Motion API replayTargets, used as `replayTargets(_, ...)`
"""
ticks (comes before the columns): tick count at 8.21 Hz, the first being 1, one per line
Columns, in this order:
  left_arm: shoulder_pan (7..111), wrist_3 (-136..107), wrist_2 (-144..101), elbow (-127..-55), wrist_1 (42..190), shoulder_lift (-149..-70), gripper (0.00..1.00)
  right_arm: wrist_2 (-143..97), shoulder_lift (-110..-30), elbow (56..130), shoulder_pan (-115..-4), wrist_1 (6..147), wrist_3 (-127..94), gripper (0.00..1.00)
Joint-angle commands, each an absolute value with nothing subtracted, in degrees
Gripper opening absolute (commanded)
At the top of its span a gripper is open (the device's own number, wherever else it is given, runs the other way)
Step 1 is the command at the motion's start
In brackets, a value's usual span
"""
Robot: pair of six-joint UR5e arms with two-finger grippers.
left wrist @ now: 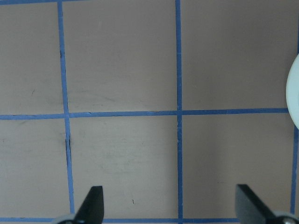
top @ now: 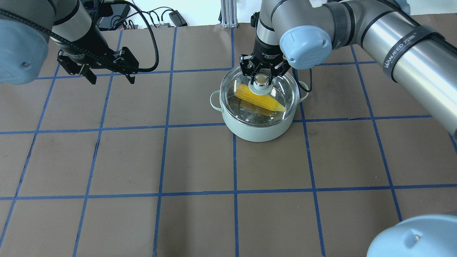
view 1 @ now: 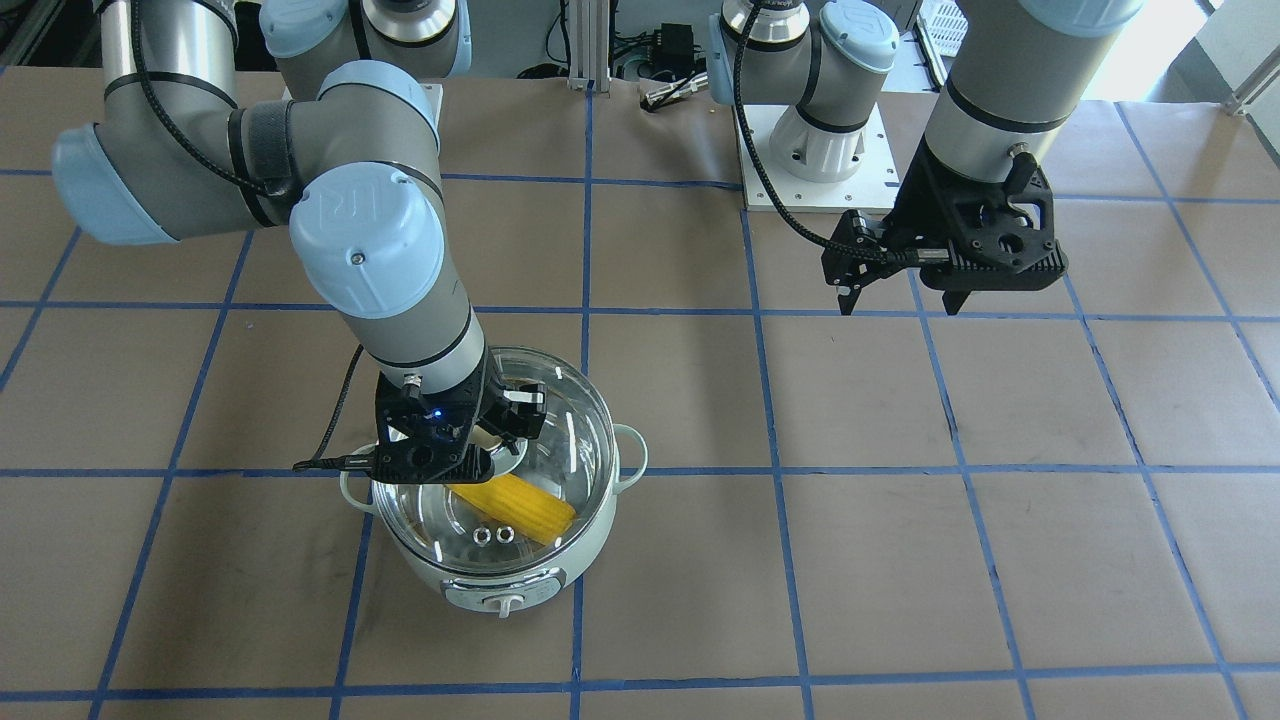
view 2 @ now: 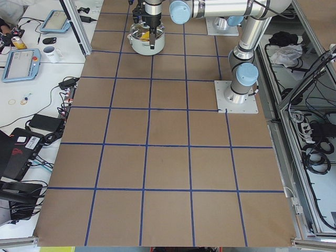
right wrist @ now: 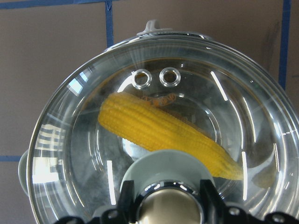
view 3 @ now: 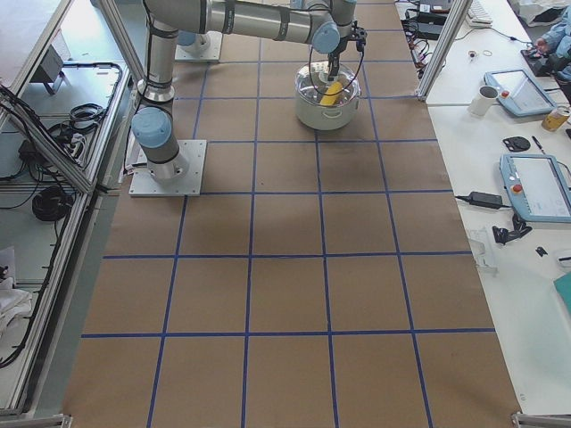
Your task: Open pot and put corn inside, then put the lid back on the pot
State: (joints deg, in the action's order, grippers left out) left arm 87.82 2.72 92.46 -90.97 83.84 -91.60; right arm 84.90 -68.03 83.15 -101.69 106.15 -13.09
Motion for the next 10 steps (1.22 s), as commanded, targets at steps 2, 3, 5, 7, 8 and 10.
replayTargets(2,87.8,2.8,92.5,-91.1,83.8,-91.8,1.0,85.0,-68.0,83.5,-101.7,107.0,-13.2,0.81)
replayTargets(3,87.8,2.7,92.5,-91.1,83.8,-91.6,1.0,84.9,-68.1,83.5,-101.7,107.7,-13.3,0.85)
replayTargets(5,87.8,2.7,92.5,-91.0,83.8,-91.7,1.0,85.1,-68.6,82.5,-101.0,110.1,-12.9,0.94)
replayTargets(7,87.8,2.7,92.5,-91.1,83.7,-91.8,1.0,86.7,-73.0,82.2,-97.8,108.3,-10.7,0.99)
replayTargets(8,87.8,2.7,92.5,-91.1,83.7,-91.9,1.0,86.8,-76.3,82.2,-95.5,104.3,-5.5,1.0)
replayTargets(10,87.8,2.7,92.5,-91.1,83.7,-91.8,1.0,87.4,-84.3,82.3,-91.5,94.8,-2.5,1.0)
